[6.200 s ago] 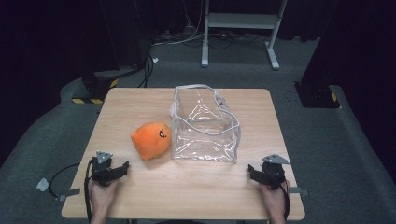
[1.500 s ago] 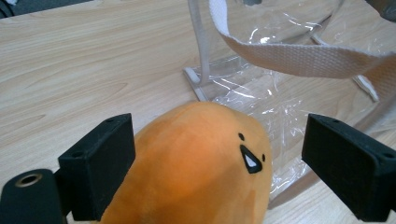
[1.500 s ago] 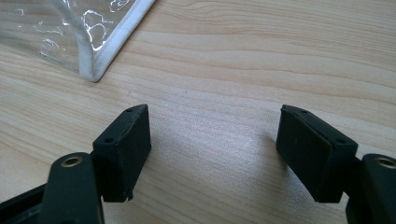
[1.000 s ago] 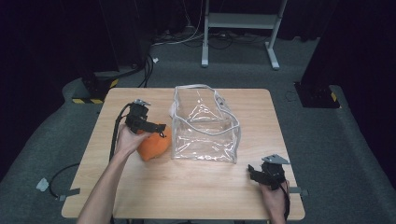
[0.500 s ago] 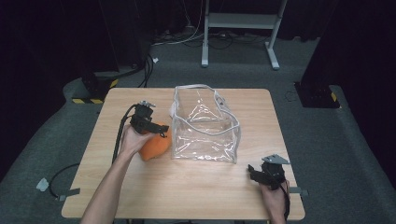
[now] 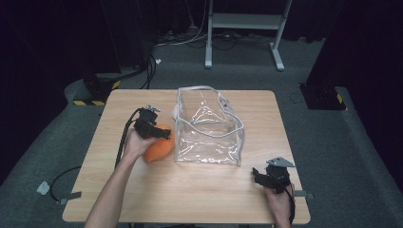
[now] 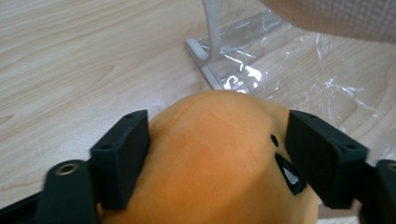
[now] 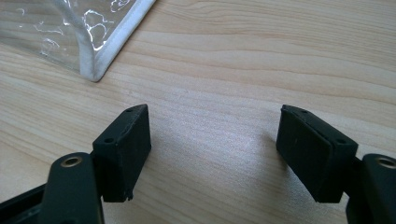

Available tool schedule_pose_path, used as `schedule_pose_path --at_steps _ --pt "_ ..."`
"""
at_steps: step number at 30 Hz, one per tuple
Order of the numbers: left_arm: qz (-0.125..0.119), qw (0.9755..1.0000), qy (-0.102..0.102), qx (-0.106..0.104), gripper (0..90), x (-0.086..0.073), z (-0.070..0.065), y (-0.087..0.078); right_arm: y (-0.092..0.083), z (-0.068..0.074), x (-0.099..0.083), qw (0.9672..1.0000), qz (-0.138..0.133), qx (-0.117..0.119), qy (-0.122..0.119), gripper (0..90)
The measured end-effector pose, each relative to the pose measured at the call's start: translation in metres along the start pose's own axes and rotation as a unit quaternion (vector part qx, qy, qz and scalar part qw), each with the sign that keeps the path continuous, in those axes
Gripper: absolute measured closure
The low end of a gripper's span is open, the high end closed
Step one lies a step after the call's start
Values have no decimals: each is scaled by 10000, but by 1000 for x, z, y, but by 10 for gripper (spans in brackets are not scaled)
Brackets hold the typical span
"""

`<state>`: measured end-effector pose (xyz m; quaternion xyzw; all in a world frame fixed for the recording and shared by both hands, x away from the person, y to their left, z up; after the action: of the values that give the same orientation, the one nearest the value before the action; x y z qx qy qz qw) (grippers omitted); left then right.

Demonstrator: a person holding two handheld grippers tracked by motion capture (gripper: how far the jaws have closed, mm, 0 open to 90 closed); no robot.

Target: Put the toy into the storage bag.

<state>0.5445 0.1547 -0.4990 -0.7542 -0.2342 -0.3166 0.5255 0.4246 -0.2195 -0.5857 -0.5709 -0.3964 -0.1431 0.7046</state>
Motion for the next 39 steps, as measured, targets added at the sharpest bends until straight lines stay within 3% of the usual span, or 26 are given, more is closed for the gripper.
schedule_pose_path --at_steps 7,13,21,29,35,39 --pt "211 9994 282 7 411 -7 0 -3 0 0 0 10000 1 0 0 260" --pt "334 9987 386 -15 551 -10 0 -9 0 0 0 10000 0 1 -3 260" --pt "247 9985 489 -12 669 -9 2 -20 0 0 0 10000 2 2 -2 259" --pt "-71 9996 193 -212 755 -4 5 -35 0 0 0 10000 1 2 -3 260" --pt "-394 9985 -104 -375 770 9 8 -50 0 0 0 10000 2 2 -1 260" --pt "-511 9979 -121 -375 772 12 7 -55 0 0 0 10000 2 2 -1 260"
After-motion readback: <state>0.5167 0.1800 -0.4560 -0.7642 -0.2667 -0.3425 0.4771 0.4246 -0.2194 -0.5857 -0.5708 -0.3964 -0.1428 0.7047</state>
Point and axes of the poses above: each handheld gripper's, and its own axes: y roughly forward along the jaws, x roughly out of its top, z roughly to its left, the point moved 9 cm from there along y, roughly forward along the jaws, and after that the axes turned 4 degrees about x, right-handed, at the moved point
